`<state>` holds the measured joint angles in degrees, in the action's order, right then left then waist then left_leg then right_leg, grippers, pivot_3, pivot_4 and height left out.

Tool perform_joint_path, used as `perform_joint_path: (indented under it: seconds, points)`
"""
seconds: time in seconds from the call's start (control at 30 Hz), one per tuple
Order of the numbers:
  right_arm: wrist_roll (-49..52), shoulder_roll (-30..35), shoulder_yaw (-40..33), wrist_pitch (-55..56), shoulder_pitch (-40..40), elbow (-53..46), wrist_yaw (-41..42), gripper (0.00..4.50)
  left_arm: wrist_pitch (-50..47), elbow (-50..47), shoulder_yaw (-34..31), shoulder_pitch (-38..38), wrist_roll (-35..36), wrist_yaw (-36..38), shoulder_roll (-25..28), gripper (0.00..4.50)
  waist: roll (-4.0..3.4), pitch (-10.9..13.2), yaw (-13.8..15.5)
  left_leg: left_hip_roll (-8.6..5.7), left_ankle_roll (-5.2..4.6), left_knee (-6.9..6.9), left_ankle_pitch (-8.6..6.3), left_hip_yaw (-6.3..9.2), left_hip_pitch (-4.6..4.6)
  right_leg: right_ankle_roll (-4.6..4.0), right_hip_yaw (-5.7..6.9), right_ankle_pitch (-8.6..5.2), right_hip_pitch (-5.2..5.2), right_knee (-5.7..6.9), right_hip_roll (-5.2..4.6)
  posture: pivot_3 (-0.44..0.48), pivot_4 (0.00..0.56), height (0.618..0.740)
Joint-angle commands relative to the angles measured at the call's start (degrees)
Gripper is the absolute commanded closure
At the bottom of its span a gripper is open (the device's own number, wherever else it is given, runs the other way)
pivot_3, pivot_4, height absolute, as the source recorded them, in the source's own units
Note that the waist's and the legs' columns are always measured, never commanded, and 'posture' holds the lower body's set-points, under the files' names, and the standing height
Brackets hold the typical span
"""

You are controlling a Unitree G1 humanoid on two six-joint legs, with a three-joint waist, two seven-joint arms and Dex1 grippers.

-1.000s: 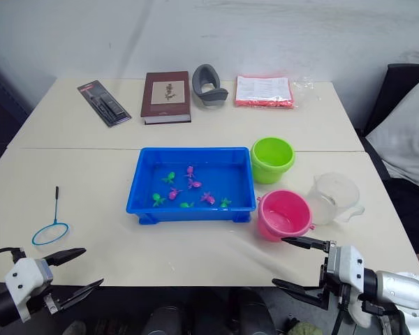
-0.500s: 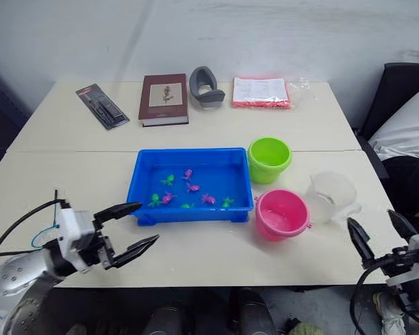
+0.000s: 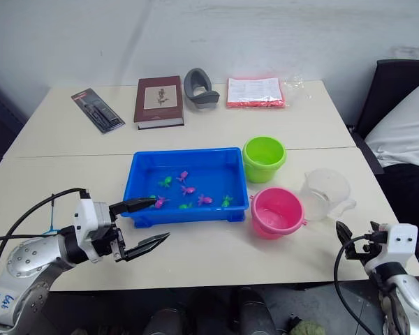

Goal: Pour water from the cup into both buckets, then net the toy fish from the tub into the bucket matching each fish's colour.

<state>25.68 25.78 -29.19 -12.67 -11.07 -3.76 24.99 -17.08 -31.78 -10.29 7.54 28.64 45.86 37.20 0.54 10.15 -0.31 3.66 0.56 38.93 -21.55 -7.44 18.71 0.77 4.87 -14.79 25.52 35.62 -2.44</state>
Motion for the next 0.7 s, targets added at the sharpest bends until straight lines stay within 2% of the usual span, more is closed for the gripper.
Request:
perform_joint_path:
  seconds: [0.03,0.33,0.5,0.7]
  points:
    - [-0.2,0.63,-0.68,1.63,3.0,3.01,-0.02,0.0,-0.18,-0.83,-1.29,0.54,0.81,0.81,1.18,0.02,0.0,0.0,0.0,0.0,0.0,-0.05,0.0,-0.05,-0.06,0.0,-0.05,0.0,0.0,0.0,0.01,0.0,0.15,0.74]
    - [-4.83,-0.53,-0.36,7.23,10.27,13.28,-4.27,0.0,0.02,-0.09,-2.05,-0.09,0.87,1.75,2.34,0.02,0.01,0.0,-0.12,-0.02,0.04,-0.44,0.04,-0.63,-0.47,0.03,-0.61,0.02,0.0,0.03,0.05,0.0,0.15,0.74]
    - [-3.74,-1.59,-0.53,9.41,11.96,17.73,-3.86,0.0,0.61,-0.02,-2.23,0.4,0.01,1.81,2.47,0.02,0.0,0.0,-0.24,-0.04,0.43,-0.79,0.26,-0.85,-0.66,0.05,-0.82,0.03,0.05,-0.03,0.1,0.0,0.15,0.74]
    - [-2.22,-2.28,-1.05,10.96,18.72,26.02,-3.99,0.0,1.41,1.5,-1.84,-1.1,-0.94,1.85,2.29,0.02,0.01,0.01,-1.48,-0.07,0.42,-0.81,0.31,-1.02,-0.72,0.15,-1.05,0.08,0.07,-0.04,0.11,0.0,0.15,0.74]
